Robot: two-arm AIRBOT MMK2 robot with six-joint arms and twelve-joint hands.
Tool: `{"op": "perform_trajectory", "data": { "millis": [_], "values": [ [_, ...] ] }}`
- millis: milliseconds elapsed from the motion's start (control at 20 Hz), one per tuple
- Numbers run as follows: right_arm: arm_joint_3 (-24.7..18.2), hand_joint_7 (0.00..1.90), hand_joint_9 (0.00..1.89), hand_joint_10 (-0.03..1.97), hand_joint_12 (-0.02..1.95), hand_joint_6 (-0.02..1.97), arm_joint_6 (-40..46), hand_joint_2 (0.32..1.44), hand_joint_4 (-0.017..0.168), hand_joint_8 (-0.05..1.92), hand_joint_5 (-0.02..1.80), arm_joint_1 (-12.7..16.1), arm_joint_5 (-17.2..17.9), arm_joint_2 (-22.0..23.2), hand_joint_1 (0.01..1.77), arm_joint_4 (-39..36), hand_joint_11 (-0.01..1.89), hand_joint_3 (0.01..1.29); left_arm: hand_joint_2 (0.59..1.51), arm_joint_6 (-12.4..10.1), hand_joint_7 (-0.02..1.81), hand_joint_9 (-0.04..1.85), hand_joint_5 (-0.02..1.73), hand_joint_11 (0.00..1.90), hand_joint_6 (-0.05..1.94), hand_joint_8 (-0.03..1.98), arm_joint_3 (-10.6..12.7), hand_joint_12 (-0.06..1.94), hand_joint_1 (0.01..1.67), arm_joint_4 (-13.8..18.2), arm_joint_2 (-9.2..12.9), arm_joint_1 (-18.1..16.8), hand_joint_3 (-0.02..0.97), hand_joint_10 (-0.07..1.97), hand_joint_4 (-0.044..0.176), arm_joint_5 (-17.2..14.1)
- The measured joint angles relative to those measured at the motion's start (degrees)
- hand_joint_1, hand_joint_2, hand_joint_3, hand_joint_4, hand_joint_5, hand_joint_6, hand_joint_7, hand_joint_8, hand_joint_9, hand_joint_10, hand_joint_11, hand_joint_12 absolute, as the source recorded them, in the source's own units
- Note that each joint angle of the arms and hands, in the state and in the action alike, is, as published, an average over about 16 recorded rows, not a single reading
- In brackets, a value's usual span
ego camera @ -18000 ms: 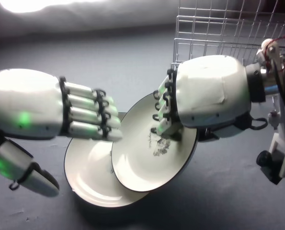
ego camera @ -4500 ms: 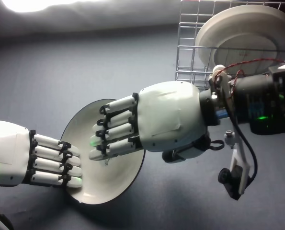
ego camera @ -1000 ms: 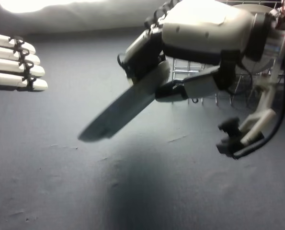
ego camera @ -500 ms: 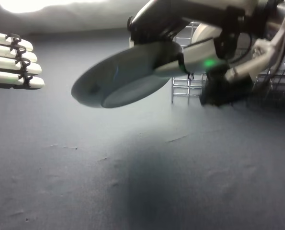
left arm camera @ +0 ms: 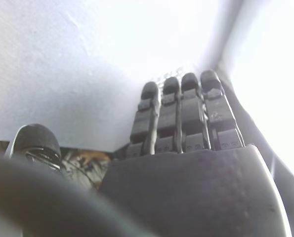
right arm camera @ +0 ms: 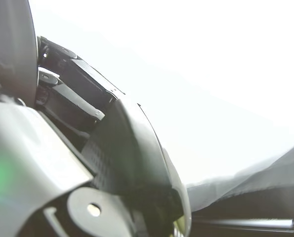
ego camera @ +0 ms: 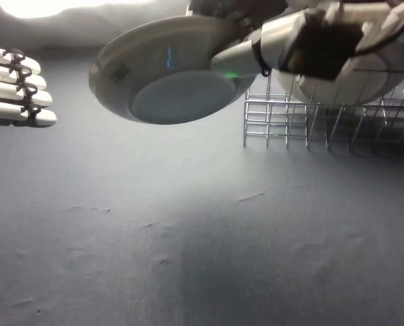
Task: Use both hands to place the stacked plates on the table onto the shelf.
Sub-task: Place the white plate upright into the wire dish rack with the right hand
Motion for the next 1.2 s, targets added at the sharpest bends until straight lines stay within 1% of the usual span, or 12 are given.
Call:
{"op": "perform_trajectory", "data": {
  "millis": [300,600,1000,1200],
  "values": [
    [-0.35,1.07,1.0,1.03,0.96,0.96,0.01,1.03,-0.008,0.75,0.87,0.82,-0.58,1.89,1.4,5.75,0.91,0.01,1.098,-0.42,0.1,0.07,0.11,0.02,0.01,0.0,0.2,0.14,0.02,0.78,-0.29,-0.55,0.016,0.01,0.007,-0.25],
    [-0.6,1.07,1.01,1.02,0.95,0.96,0.01,1.03,-0.008,0.74,0.87,0.8,-0.6,4.51,1.4,8.31,0.91,0.01,1.098,-0.86,0.09,0.06,0.1,0.02,0.01,0.0,0.25,0.1,0.02,1.37,-0.56,-1.02,0.017,0.01,0.007,-0.55],
    [-0.56,1.09,1.01,0.99,0.93,0.94,-0.3,1.03,-0.008,0.71,0.88,-1.17,-0.64,7.96,1.4,8.99,0.92,0.01,1.098,-1.32,0.09,0.06,0.1,0.02,0.01,0.0,-0.26,0.07,0.02,1.57,-0.56,-0.9,0.017,0.01,0.007,-0.96],
    [-0.18,1.09,1.01,0.98,0.94,0.93,-0.48,1.03,-0.008,0.7,0.9,-2.62,-0.42,9.11,1.4,9.03,0.92,0.01,1.098,-1.45,0.09,0.07,0.1,0.02,0.01,0.0,-0.68,0.09,0.02,1.62,-0.51,-0.75,0.017,0.01,0.007,-1.04]
  ]
}}
